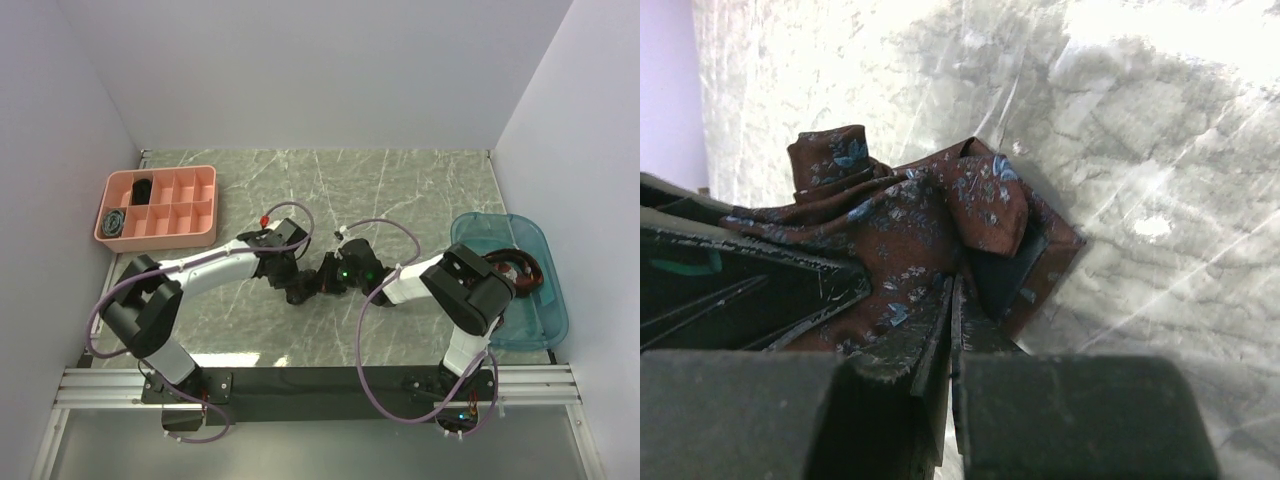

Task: Roll the ties
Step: Roll the tie

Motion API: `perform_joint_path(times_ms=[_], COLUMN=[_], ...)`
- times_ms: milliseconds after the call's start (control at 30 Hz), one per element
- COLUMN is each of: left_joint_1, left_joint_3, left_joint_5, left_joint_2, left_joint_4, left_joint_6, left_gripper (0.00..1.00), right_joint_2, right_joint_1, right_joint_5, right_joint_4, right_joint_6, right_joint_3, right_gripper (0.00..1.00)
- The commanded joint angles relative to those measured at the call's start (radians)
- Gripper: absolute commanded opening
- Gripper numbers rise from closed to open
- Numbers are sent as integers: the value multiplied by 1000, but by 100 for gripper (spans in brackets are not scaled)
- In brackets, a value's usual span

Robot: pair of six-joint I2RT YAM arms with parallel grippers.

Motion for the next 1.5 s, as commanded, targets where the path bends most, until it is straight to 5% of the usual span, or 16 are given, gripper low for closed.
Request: perform_joint_path(times_ms=[0,100,333,533,967,1233,1467], left_joint_1=[10,27,42,70,125,127,127], left_joint_3=[-114,-204,-443,-623,-800,-850,-852], left_joint_5=[84,98,109,118,196,233,218], left_joint_2=[-55,-121,-291,-420,-479,-448,-486], left_joint_4=[109,178,391,541,756,866,877], left_joint_6=[-83,-136,-245,-298,-344,-373,-374], left_gripper=[28,34,31,31,35,62,58], right_joint_2=[-48,-38,-92,-98,9,52,63], right_joint_1=[29,39,45,45,95,114,134], right_joint_5=[31,28,37,4,-73,-138,-138], right_joint_4=[-53,-35,-68,-108,-156,-70,-58], right_joint_6=[-52,-47,-39,-75,-89,-1,28], right_joint_3=[19,26,32,75,138,117,114], right_gripper=[7,7,32,35,20,13,11])
